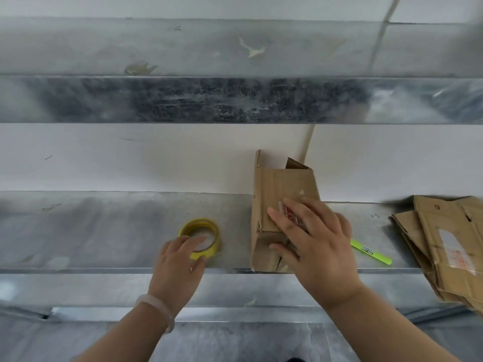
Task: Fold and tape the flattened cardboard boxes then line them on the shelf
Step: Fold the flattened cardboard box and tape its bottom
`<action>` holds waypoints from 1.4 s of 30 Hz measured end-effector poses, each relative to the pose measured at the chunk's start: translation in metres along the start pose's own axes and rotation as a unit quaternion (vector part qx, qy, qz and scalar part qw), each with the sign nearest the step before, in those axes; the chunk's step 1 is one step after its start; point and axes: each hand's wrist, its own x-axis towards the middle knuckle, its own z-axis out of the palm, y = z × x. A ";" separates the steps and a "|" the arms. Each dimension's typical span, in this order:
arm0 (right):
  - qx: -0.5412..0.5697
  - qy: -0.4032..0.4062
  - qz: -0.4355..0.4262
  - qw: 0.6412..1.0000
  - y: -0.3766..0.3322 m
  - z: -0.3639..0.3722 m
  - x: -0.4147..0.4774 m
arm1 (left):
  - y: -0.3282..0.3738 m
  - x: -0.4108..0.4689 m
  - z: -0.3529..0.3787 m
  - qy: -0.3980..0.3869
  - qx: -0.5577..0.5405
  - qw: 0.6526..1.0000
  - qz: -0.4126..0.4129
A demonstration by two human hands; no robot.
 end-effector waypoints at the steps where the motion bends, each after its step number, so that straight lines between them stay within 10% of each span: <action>1: -0.004 -0.004 -0.004 1.000 -0.001 0.001 0.001 | -0.005 0.002 0.001 -0.012 0.048 0.999 0.014; 7: -0.023 -0.056 0.023 0.998 -0.009 -0.011 0.001 | -0.015 0.011 -0.002 -0.009 0.126 0.988 0.088; 18: 0.181 -0.193 0.095 0.960 -0.052 -0.033 0.064 | 0.076 0.018 -0.075 0.142 -0.095 0.970 0.173; 29: 0.299 -0.082 0.159 0.937 -0.057 -0.038 0.073 | 0.102 0.021 -0.095 0.145 -0.071 0.967 0.199; 37: 0.396 -0.151 0.217 0.879 -0.050 -0.049 0.073 | 0.110 0.027 -0.108 0.086 -0.002 0.971 0.222; 42: 0.516 -0.177 0.302 0.782 -0.052 -0.053 0.070 | 0.116 0.030 -0.116 0.073 -0.001 0.974 0.212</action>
